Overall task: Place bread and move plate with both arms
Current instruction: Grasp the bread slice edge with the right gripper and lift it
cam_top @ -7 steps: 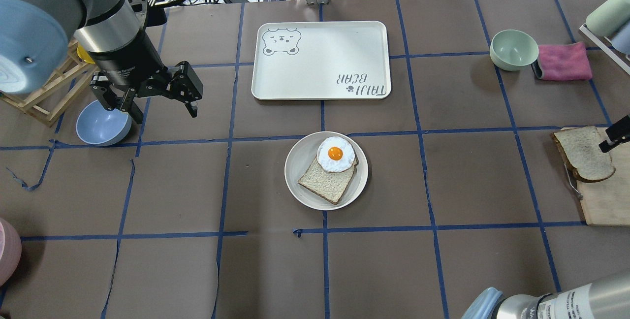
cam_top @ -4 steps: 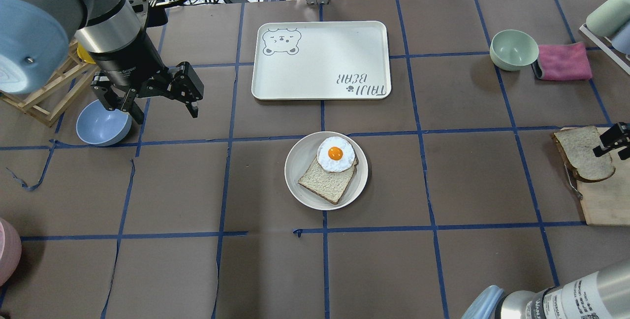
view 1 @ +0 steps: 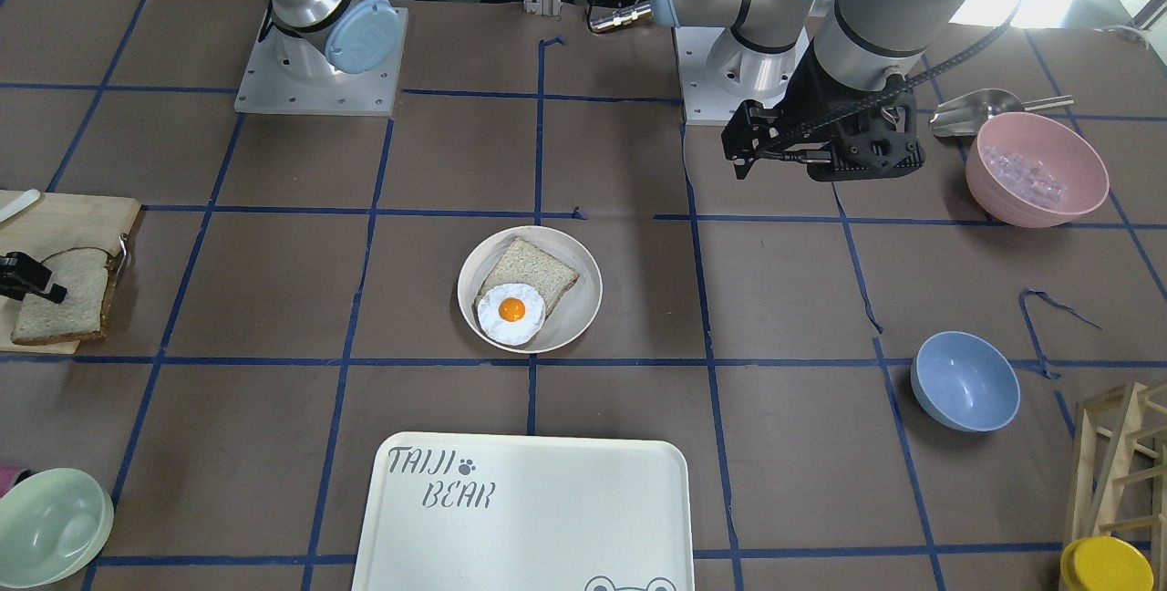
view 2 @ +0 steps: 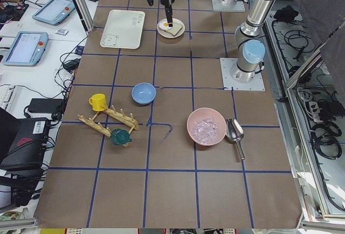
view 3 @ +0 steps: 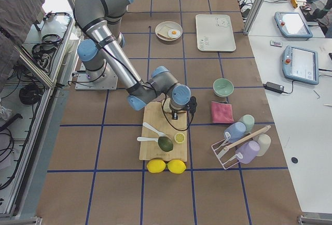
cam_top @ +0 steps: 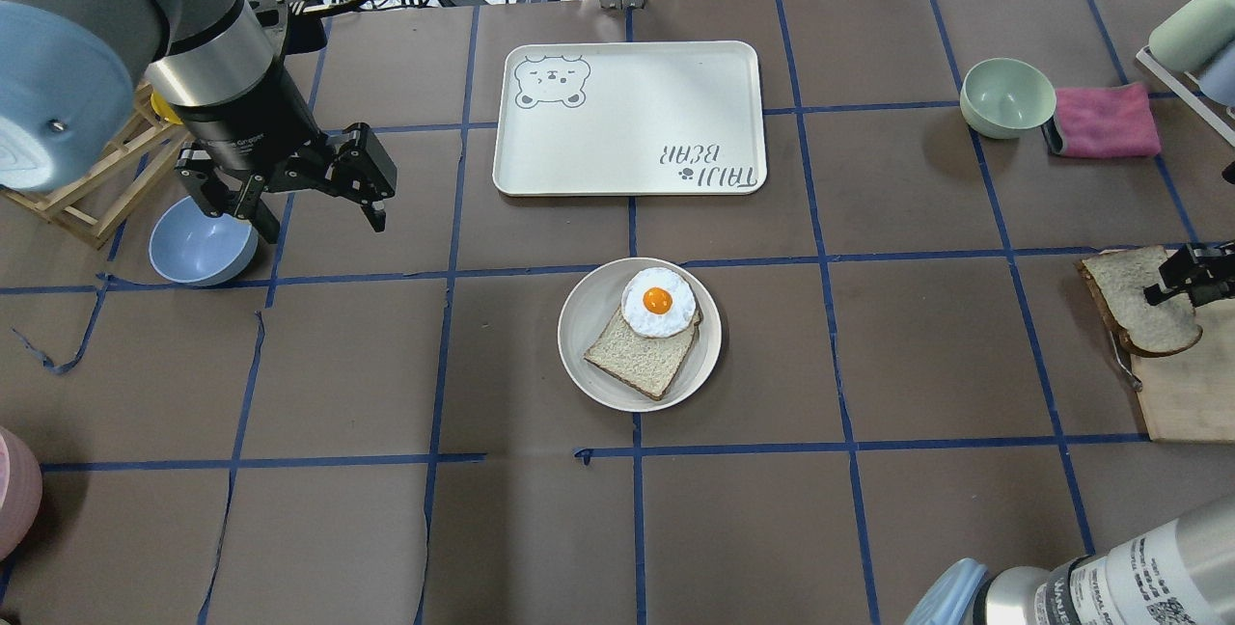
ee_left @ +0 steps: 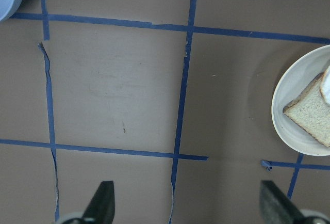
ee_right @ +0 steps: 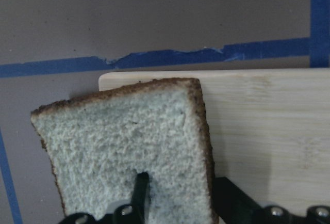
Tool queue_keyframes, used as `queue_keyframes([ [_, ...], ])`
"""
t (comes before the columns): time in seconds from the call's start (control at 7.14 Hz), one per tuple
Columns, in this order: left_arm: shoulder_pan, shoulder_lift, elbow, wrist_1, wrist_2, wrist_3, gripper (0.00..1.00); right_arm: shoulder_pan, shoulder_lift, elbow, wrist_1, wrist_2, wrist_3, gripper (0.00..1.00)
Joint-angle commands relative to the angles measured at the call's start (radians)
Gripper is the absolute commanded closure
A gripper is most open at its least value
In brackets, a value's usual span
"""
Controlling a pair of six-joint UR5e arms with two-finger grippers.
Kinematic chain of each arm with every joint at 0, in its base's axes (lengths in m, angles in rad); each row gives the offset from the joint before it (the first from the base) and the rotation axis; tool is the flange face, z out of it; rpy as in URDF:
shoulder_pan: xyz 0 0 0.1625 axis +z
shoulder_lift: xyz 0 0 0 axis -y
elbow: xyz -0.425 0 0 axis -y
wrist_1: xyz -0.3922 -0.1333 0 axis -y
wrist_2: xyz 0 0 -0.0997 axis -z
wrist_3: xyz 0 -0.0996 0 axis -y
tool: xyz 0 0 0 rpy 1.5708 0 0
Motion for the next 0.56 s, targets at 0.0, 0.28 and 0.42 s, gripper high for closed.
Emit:
queue_keyframes([
  [0.0,-0.003,0.008,-0.006,-0.001,-0.001,0.0,0.0,0.0,-0.006,-0.001,-0.004,0.006,-0.005,0.81],
  [0.28,-0.003,0.01,-0.007,-0.003,-0.002,0.0,0.0,0.0,-0.008,-0.001,-0.001,0.006,-0.02,1.0],
  [0.42,-0.003,0.01,-0.007,-0.004,0.001,0.0,0.0,0.0,-0.009,-0.004,-0.003,0.008,-0.019,1.0],
])
